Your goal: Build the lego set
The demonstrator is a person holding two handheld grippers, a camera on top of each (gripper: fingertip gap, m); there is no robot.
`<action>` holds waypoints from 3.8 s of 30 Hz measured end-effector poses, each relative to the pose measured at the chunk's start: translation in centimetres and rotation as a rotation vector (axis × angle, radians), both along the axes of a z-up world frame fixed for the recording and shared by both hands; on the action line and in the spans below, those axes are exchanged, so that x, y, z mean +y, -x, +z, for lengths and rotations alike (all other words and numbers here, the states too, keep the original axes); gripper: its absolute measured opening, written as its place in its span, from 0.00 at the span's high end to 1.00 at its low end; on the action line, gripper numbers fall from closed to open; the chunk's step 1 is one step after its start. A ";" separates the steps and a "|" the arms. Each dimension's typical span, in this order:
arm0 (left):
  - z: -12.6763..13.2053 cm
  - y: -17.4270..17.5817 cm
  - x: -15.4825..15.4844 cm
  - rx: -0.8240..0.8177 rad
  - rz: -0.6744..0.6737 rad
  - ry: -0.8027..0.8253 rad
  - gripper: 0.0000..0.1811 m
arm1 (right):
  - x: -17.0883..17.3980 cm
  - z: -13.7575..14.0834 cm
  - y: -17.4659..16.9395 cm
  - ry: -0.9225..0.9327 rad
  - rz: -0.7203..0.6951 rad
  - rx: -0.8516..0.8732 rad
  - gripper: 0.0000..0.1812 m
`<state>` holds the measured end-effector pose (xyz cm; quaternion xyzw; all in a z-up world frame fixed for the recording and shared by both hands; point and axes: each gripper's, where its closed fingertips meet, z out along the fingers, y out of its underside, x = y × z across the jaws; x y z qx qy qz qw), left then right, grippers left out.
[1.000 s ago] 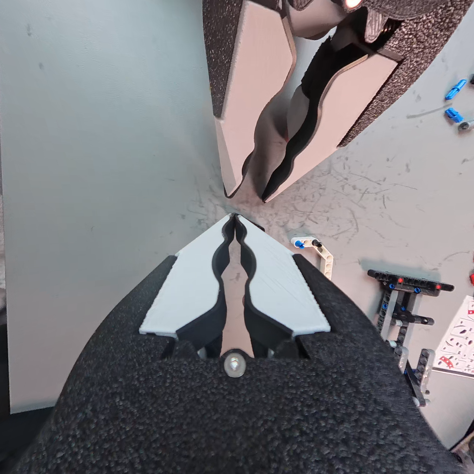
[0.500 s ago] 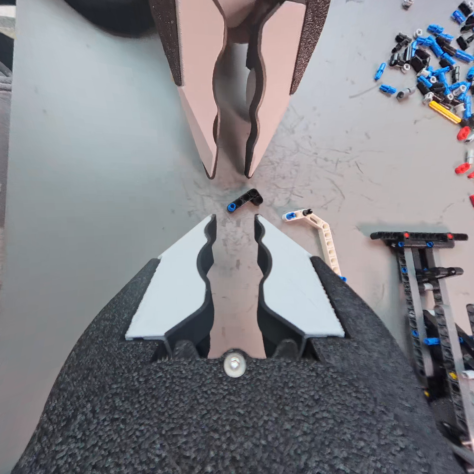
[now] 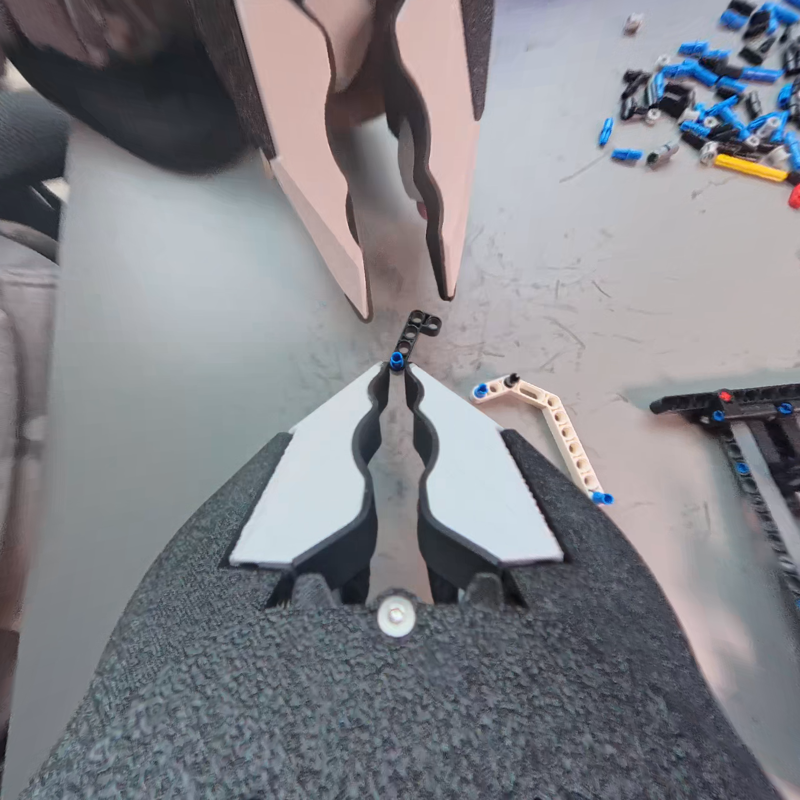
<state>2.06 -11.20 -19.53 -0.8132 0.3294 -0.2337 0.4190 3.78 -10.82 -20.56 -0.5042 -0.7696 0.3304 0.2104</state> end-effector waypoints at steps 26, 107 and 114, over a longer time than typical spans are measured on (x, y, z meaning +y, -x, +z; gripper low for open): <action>7.9 -0.8 5.7 -0.679 0.007 0.278 0.96 | 5.8 9.3 -0.9 0.454 -0.134 0.555 0.91; -0.5 -0.6 4.6 0.057 -0.006 -0.016 0.97 | 3.5 1.3 -0.9 -0.065 -0.050 0.251 0.88; -0.8 -0.6 5.0 0.076 0.006 -0.011 0.97 | 3.6 0.3 -0.4 -0.100 -0.031 0.195 0.83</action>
